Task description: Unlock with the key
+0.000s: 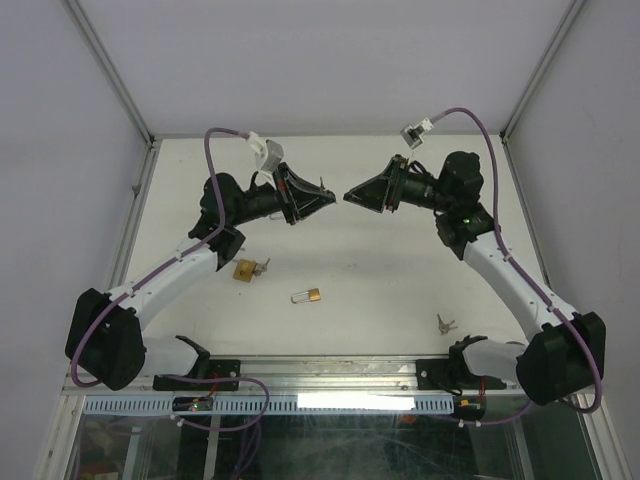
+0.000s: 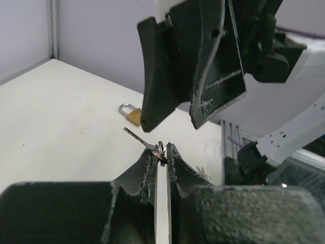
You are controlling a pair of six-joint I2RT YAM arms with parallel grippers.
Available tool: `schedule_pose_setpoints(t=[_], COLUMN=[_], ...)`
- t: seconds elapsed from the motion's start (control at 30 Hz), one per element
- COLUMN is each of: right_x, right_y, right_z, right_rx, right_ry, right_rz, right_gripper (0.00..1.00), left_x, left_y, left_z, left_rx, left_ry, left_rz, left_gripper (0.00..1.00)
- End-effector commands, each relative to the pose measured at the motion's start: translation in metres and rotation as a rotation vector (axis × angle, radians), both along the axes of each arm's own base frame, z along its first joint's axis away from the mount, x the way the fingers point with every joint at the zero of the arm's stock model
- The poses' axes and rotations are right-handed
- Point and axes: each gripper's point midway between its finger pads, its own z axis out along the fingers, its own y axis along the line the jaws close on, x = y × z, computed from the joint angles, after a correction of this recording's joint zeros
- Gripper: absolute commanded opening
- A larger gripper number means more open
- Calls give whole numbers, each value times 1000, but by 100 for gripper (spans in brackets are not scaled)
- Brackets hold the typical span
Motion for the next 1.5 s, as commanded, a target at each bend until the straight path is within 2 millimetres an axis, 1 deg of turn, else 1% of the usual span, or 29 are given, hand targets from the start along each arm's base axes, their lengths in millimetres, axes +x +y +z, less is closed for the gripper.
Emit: schedule_pose_setpoints(t=[0.0, 0.07, 0.2, 0.3, 0.4, 0.53, 0.57, 0.7, 0.83, 0.93, 1.03, 1.1, 1.13, 1.23, 1.33, 1.47], right_x=[-3, 1, -4, -7, -7, -8, -8, -10, -10, -11, -13, -14, -15, -16, -15, -15], right_y=[-13, -13, 2, 12, 21, 27, 27, 25, 27, 29, 29, 31, 32, 32, 32, 32], right_z=[11, 4, 17, 20, 17, 17, 17, 17, 23, 20, 21, 20, 20, 18, 20, 24], right_rx=[-91, -120, -52, -74, -94, -94, -94, -96, -96, -105, -106, -104, -104, -109, -106, -98], right_ry=[-219, -298, -535, -662, -653, -621, -620, -624, -630, -602, -585, -570, -561, -547, -551, -542], right_rz=[-73, -117, -131, -96, -24, 25, 28, 31, 58, 89, 104, 128, 136, 151, 141, 143], right_gripper=[51, 49, 47, 44, 42, 27, 26, 28, 25, 30, 28, 24, 20, 14, 0, 0], left_x=[2, 7, 0, 1, -2, -1, -1, -2, -3, -3, -4, -4, -4, -5, -5, -4], left_y=[6, 8, 6, 5, 4, 4, 5, 5, 5, 4, 4, 3, 3, 3, 2, 1], left_z=[41, 44, 50, 49, 50, 49, 49, 48, 47, 45, 44, 44, 44, 44, 43, 41], left_rx=[-177, -194, -212, -203, -199, -198, -199, -194, -187, -180, -175, -174, -174, -173, -165, -161], left_ry=[112, 132, 105, 101, 93, 95, 95, 91, 89, 85, 82, 82, 82, 81, 83, 88], left_rz=[16, 36, -7, -10, -21, -20, -19, -20, -23, -26, -33, -34, -35, -39, -48, -49], left_gripper=[0, 0, 0, 0, 0, 0, 0, 0, 0, 0, 0, 0, 0, 0, 0, 0])
